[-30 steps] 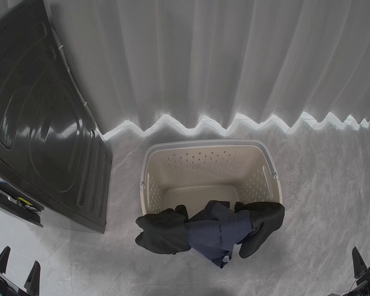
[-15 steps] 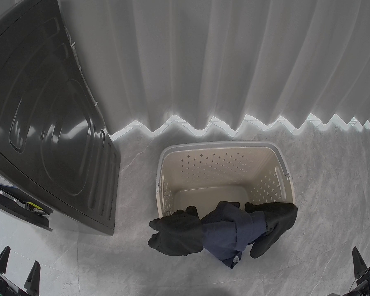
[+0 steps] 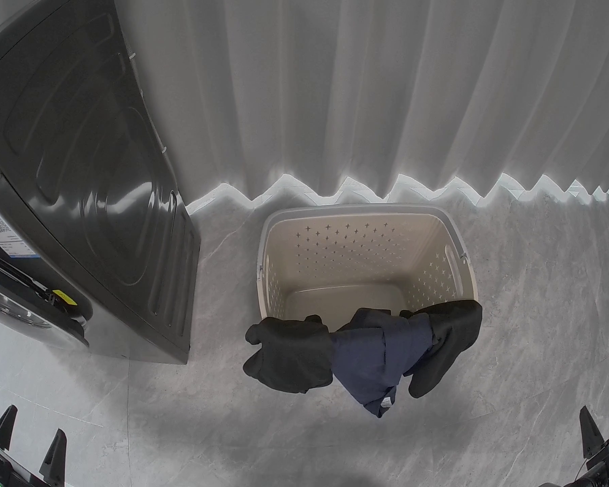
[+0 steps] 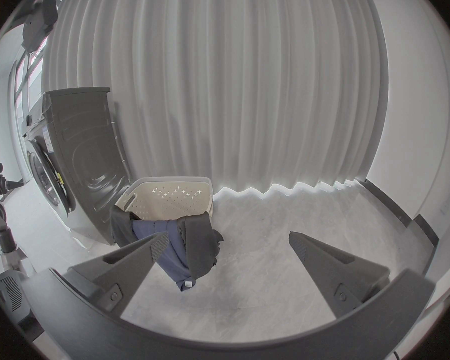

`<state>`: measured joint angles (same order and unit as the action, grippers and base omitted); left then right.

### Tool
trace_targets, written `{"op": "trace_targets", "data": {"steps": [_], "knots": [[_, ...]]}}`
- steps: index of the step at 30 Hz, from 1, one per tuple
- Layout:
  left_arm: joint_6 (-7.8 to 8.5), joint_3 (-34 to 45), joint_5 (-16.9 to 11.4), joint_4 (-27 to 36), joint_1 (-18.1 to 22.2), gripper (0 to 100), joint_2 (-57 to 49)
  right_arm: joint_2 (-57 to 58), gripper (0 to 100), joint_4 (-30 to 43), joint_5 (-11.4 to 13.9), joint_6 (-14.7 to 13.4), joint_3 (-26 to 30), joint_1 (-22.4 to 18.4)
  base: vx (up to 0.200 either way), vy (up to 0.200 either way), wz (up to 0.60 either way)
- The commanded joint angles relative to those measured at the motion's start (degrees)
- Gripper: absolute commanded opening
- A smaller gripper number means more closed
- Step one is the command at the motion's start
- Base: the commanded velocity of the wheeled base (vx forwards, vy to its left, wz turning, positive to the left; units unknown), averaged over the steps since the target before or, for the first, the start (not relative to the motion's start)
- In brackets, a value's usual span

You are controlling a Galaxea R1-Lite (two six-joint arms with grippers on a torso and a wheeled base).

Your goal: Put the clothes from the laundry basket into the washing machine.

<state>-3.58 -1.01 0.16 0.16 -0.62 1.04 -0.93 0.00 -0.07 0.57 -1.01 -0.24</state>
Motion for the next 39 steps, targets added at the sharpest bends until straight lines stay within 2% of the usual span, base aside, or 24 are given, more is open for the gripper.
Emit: {"op": "trace_targets", "data": {"steps": [1,39], "knots": [[-0.02,0.9,0.0,0.0,0.0,100,-0.9,0.9,100,0.0,0.0,0.0,1.0,0.0,0.0,0.2,0.0],[-0.02,0.9,0.0,0.0,0.0,100,-0.9,0.9,100,-0.1,0.0,0.0,1.0,-0.1,0.0,0.2,0.0]]}}
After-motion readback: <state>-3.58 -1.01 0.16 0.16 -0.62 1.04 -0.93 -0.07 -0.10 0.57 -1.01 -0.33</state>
